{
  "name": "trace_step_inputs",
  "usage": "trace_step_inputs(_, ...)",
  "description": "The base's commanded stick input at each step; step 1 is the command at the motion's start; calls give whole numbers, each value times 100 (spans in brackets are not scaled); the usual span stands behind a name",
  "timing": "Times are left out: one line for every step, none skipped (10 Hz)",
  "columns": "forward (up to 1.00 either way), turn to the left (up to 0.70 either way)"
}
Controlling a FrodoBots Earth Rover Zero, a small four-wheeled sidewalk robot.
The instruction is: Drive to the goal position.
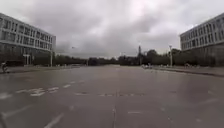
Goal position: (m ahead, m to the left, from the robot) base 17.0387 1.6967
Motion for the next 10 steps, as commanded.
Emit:
trace_step_inputs(70, 0)
trace_step_inputs(70, 0)
trace_step_inputs(70, 0)
trace_step_inputs(70, 0)
trace_step_inputs(70, 0)
trace_step_inputs(70, 0)
trace_step_inputs(70, 0)
trace_step_inputs(70, 0)
trace_step_inputs(70, 0)
trace_step_inputs(70, 0)
